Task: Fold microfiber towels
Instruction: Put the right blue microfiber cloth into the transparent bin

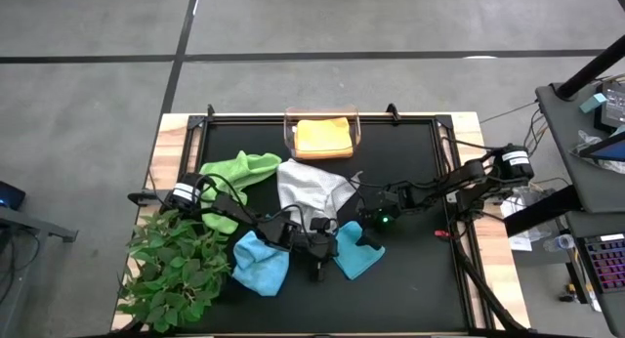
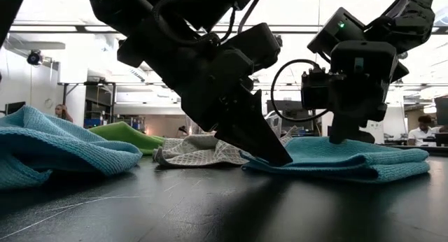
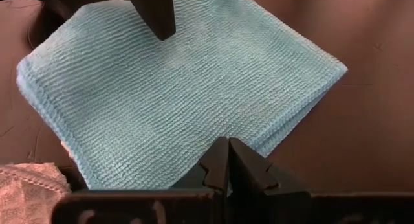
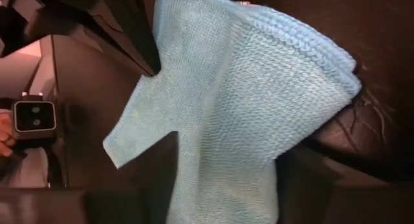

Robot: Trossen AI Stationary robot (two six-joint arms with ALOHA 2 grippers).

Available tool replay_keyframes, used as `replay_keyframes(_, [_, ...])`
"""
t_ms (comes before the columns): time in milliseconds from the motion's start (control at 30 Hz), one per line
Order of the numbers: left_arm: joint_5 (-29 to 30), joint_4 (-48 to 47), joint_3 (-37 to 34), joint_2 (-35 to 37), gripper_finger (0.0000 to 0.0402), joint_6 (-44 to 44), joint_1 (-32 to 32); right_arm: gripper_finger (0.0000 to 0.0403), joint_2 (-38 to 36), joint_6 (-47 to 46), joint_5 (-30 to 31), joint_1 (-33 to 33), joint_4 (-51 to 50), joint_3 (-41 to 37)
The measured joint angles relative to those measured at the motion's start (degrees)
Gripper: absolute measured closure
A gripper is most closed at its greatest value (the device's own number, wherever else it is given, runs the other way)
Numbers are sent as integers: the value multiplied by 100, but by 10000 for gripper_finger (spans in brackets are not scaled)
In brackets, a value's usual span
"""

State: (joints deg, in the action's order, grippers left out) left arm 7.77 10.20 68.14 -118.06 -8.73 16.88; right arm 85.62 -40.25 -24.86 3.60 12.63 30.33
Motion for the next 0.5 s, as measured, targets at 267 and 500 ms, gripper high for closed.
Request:
replay_keyframes(267, [0, -99, -13, 124, 402, 81, 0, 312, -36, -9, -3, 0, -28, -7])
replay_keyframes(500, [210, -752, -59, 693, 402, 522, 2, 386, -441, 17, -4, 0, -15, -13])
